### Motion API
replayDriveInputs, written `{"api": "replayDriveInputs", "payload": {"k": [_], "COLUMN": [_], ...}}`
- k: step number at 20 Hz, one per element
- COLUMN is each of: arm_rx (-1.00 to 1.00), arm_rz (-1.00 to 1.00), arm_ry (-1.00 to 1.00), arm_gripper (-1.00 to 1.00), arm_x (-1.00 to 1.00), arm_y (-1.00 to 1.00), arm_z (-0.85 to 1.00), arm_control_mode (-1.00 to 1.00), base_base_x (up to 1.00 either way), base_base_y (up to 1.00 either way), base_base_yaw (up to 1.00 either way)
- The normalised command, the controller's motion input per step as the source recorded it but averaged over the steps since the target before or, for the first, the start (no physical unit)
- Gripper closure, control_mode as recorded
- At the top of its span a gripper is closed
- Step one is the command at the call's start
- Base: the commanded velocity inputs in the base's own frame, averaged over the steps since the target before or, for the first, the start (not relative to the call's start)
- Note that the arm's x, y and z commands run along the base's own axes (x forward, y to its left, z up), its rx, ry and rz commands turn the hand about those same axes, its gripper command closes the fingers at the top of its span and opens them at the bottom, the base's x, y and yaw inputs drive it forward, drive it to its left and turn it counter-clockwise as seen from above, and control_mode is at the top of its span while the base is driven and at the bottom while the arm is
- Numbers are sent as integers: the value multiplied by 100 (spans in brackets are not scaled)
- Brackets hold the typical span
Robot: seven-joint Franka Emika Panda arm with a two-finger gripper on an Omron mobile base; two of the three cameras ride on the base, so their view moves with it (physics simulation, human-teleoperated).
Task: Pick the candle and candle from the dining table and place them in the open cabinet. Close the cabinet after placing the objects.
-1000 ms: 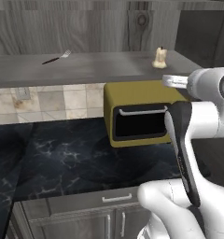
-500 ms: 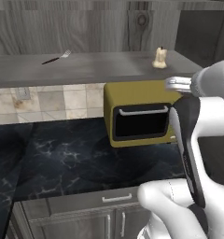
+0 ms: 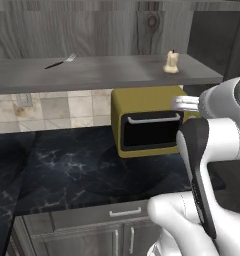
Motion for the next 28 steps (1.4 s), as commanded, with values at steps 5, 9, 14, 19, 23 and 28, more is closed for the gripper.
{"api": "replayDriveInputs", "payload": {"k": [5,9,14,19,23,28], "arm_rx": [0,0,0,0,0,0], "arm_rz": [0,0,0,0,0,0], "arm_ry": [4,10,7,2,0,0], "arm_gripper": [-100,-100,-100,-100,-100,-100], "arm_x": [-14,-11,-3,0,-6,-7], "arm_y": [5,0,0,0,0,0], "arm_z": [-43,-35,-15,-2,0,0], "arm_control_mode": [-100,-100,-100,-100,-100,-100], "base_base_x": [0,0,0,0,0,0], "base_base_y": [0,0,0,0,0,0], "base_base_yaw": [0,0,0,0,0,0]}}
